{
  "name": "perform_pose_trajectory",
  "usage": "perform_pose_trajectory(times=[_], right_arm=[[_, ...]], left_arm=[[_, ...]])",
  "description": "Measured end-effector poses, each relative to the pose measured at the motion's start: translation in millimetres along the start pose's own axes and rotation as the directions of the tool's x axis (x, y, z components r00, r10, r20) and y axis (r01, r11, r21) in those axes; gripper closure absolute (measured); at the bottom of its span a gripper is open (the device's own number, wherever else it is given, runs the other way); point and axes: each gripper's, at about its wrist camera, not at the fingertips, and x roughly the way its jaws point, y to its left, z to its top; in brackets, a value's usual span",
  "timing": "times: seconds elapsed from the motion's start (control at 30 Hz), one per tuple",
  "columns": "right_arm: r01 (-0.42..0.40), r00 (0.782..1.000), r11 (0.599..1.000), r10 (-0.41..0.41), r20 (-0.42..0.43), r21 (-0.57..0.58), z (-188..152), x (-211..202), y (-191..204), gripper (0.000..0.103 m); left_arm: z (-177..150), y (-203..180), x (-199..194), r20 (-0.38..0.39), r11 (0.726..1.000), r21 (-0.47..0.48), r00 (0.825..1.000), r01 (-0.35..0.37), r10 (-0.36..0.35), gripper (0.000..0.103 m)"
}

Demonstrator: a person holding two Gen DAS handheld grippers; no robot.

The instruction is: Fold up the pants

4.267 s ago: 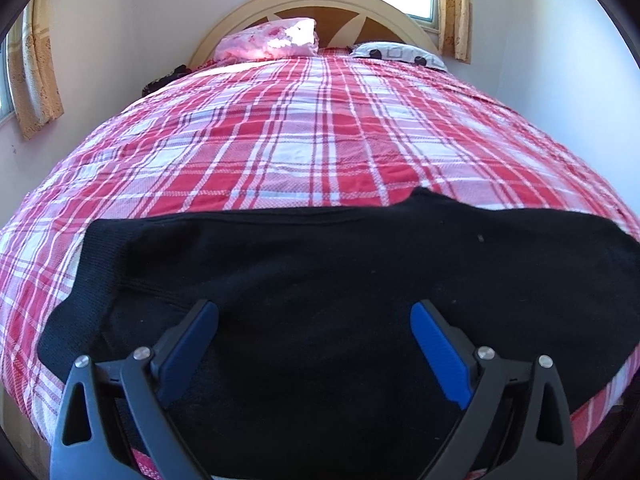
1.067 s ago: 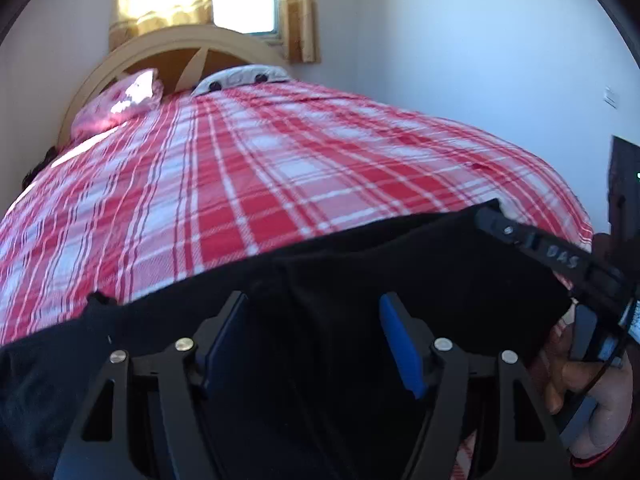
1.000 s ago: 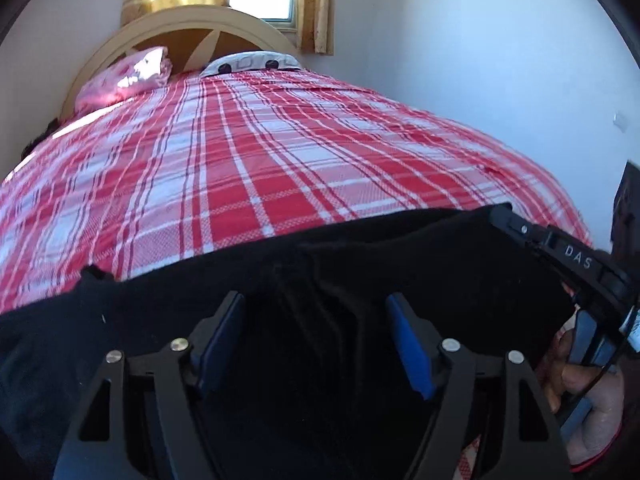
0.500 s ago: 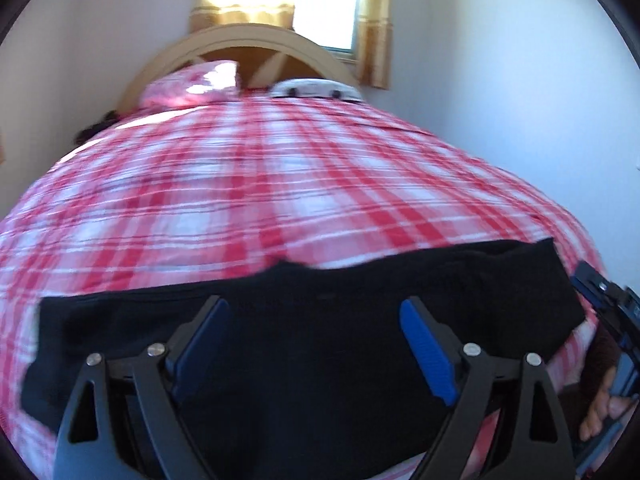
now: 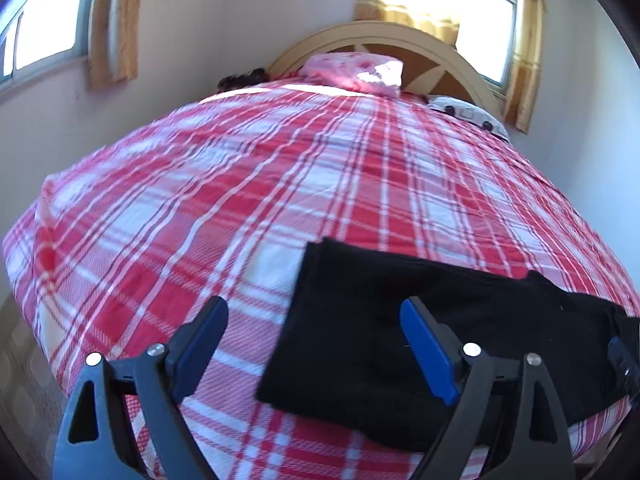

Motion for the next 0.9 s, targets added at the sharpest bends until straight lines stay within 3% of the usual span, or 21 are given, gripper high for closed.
perform_pose_trajectory(times=[0.1,0.2,0.23,0.47,0.6,0.77,0.9], right_arm=[[0.001,0.999,1.000,-0.001,-0.053,0.007,-9.8,17.9,8.0,0.066],[0.061,0.988,0.998,-0.057,-0.145,0.024,-21.4,37.9,8.5,0.066],[0.063,0.988,0.997,-0.057,-0.140,0.035,-22.9,40.3,7.0,0.065],[0.064,0.989,0.998,-0.065,-0.130,-0.011,-24.8,41.6,19.4,0.042],[0.085,0.986,0.994,-0.093,-0.137,-0.062,-26.4,44.6,29.6,0.035],[0.092,0.985,0.993,-0.101,-0.137,-0.075,-27.3,44.2,33.5,0.032],[0.084,0.986,0.994,-0.092,-0.136,-0.067,-27.4,42.9,32.8,0.032]], left_arm=[[-4.4,11.8,7.1,-0.036,0.999,-0.032,0.999,0.004,-0.005,0.013],[-10.6,17.2,18.1,-0.102,0.997,-0.064,0.994,0.034,-0.041,0.013],[-12.8,18.4,22.2,-0.118,0.996,-0.076,0.992,0.044,-0.053,0.012],[-21.6,-0.9,19.3,-0.112,1.000,-0.007,0.994,-0.001,0.000,0.011],[-23.1,-11.0,16.3,-0.120,0.999,-0.003,0.992,0.035,-0.035,0.026],[-21.6,-18.3,18.6,-0.126,1.000,0.024,0.992,0.012,-0.009,0.030],[-18.7,-12.9,16.2,-0.126,1.000,-0.009,0.992,0.024,-0.025,0.047]])
